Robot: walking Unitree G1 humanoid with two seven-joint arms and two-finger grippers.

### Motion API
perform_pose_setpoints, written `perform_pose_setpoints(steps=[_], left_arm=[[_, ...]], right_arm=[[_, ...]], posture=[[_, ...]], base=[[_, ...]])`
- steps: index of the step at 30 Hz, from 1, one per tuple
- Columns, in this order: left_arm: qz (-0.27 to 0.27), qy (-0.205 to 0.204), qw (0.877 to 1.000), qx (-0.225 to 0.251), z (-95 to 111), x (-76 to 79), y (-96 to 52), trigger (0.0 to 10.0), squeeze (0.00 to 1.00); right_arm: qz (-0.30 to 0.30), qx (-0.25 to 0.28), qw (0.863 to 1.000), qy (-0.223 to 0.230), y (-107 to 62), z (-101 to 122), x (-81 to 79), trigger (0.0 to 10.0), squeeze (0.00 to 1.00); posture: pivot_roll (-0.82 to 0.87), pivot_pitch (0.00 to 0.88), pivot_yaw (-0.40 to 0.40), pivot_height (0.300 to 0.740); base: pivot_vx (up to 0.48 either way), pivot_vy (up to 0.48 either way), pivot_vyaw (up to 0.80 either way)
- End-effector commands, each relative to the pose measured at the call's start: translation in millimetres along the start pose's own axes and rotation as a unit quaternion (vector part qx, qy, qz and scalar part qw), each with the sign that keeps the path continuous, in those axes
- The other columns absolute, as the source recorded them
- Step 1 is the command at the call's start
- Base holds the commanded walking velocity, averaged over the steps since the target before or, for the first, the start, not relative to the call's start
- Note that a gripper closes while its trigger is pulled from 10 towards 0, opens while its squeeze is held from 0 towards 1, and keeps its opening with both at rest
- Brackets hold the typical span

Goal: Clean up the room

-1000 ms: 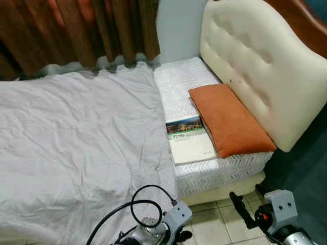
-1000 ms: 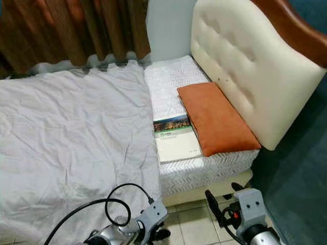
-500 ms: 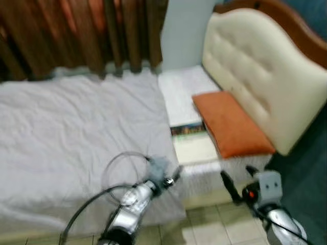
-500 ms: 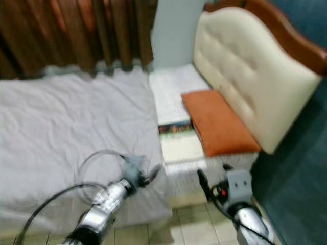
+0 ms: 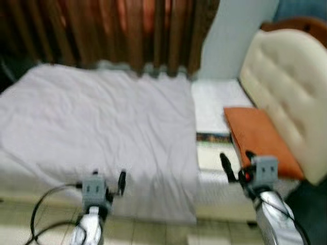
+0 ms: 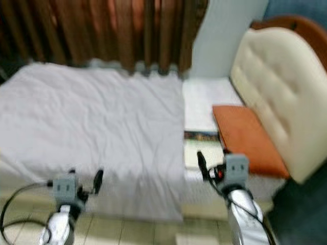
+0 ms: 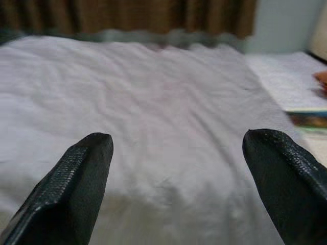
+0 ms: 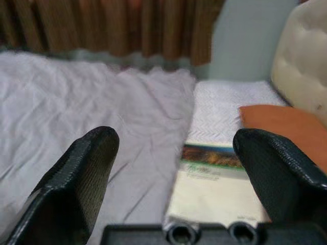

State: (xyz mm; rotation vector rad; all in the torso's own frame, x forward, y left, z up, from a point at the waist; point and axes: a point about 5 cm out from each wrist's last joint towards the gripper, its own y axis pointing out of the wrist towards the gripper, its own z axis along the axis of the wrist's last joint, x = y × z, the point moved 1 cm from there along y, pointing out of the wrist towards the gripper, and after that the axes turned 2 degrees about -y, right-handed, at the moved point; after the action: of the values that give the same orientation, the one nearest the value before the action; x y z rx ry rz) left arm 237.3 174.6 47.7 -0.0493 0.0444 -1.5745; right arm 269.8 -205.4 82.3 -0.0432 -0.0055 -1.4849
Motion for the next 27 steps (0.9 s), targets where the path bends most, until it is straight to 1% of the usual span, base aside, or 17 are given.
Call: perform_pose_setpoints(steps=[1, 2, 4, 6, 7, 9, 10, 11, 12, 14, 16, 17, 18, 19, 22, 24, 27], left_arm=[[-0.01, 0.03, 0.999, 0.029, 16, 4.0, -2.0, 10.0, 0.0], [-0.013, 0.041, 0.999, 0.032, 19, 4.7, -3.7, 10.0, 0.0], [-0.018, 0.038, 0.999, 0.031, 21, 6.4, -2.6, 10.0, 0.0], [-0.017, 0.021, 0.999, 0.023, 20, 6.7, 3.3, 10.0, 0.0], [-0.017, 0.018, 0.999, 0.023, 20, 6.6, 5.1, 10.0, 0.0], [-0.022, 0.017, 0.999, 0.017, 18, 7.6, 7.0, 10.0, 0.0], [-0.034, 0.022, 0.999, -0.001, 12, 10.5, 9.8, 10.0, 0.0], [-0.047, 0.025, 0.999, -0.007, 10, 13.4, 10.2, 10.0, 0.0], [-0.047, 0.025, 0.999, -0.007, 10, 13.4, 10.2, 10.0, 0.0], [-0.051, 0.048, 0.997, -0.015, 8, 14.3, 11.1, 10.0, 0.0], [-0.038, 0.035, 0.999, -0.008, 13, 10.7, 14.6, 10.0, 0.0], [-0.03, 0.015, 0.999, -0.008, 15, 8.7, 15.3, 10.0, 0.0], [-0.03, 0.015, 0.999, -0.008, 15, 8.7, 15.3, 10.0, 0.0], [-0.027, 0.004, 1.0, -0.01, 16, 8.3, 13.7, 10.0, 0.0], [-0.041, 0.011, 0.999, -0.012, 15, 12.3, 10.2, 10.0, 0.0], [-0.044, 0.008, 0.999, -0.016, 13, 13.9, 9.5, 10.0, 0.0], [-0.06, 0.023, 0.998, -0.021, 11, 18.4, 14.7, 10.0, 0.0]], right_arm=[[-0.006, 0.004, 1.0, 0.013, -1.7, -2, 3.3, 10.0, 0.0], [-0.005, 0.005, 1.0, 0.014, -1.7, -3, 3.0, 10.0, 0.0], [-0.006, 0.0, 1.0, 0.009, -0.6, -5, 2.1, 10.0, 0.0], [-0.002, -0.015, 1.0, 0.002, 1.9, -11, -0.7, 10.0, 0.0], [0.001, -0.016, 1.0, -0.002, 2.9, -12, -1.7, 10.0, 0.0], [0.002, -0.017, 1.0, -0.004, 3.8, -12, -2.7, 10.0, 0.0], [0.002, -0.021, 1.0, -0.006, 5.5, -14, -3.1, 10.0, 0.0], [0.002, -0.022, 1.0, -0.007, 5.5, -15, -2.2, 10.0, 0.0], [0.002, -0.022, 1.0, -0.007, 5.5, -15, -2.2, 10.0, 0.0], [-0.001, -0.028, 1.0, -0.011, 2.9, -18, 0.0, 10.0, 0.0], [-0.007, -0.032, 0.999, -0.01, -3.1, -22, 3.2, 10.0, 0.0], [-0.013, -0.033, 0.999, -0.007, -6.4, -25, 4.8, 10.0, 0.0], [-0.013, -0.033, 0.999, -0.007, -6.4, -25, 4.8, 10.0, 0.0], [-0.022, -0.035, 0.999, -0.006, -11.6, -28, 6.6, 10.0, 0.0], [-0.024, -0.04, 0.999, -0.005, -15.1, -32, 6.3, 10.0, 0.0], [-0.024, -0.043, 0.999, -0.004, -16.2, -34, 5.7, 10.0, 0.0], [-0.023, -0.044, 0.999, -0.007, -15.9, -35, 3.8, 10.0, 0.0]], posture=[[0.02, 0.0, -0.064, 0.732], [0.02, 0.0, -0.064, 0.732], [0.03, 0.0, -0.055, 0.732], [0.03, 0.0, -0.048, 0.732], [0.03, 0.0, -0.046, 0.732], [0.02, 0.0, -0.044, 0.732], [0.02, 0.0, -0.042, 0.732], [0.01, 0.0, -0.041, 0.732], [0.01, 0.0, -0.041, 0.732], [0.01, 0.0, -0.041, 0.732], [0.0, 0.0, -0.036, 0.732], [0.0, 0.0, -0.031, 0.732], [0.0, 0.0, -0.031, 0.732], [-0.01, 0.0, -0.026, 0.732], [-0.01, 0.0, -0.018, 0.732], [-0.01, 0.0, -0.018, 0.732], [-0.02, 0.0, -0.011, 0.732]], base=[[0.0, 0.0, 0.0], [0.0, 0.0, 0.0], [0.0, -0.24, 0.0], [0.0, -0.48, -0.79], [0.0, -0.48, -0.79], [0.0, -0.251, -0.78], [0.0, 0.0, -0.76], [0.0, 0.0, -0.76], [0.0, 0.0, -0.76], [0.0, 0.0, -0.76], [0.0, 0.0, -0.75], [0.0, 0.0, -0.76], [0.0, 0.0, -0.76], [0.0, 0.0, -0.76], [0.0, 0.0, -0.76], [0.0, 0.0, -0.76], [0.0, 0.0, -0.76]])
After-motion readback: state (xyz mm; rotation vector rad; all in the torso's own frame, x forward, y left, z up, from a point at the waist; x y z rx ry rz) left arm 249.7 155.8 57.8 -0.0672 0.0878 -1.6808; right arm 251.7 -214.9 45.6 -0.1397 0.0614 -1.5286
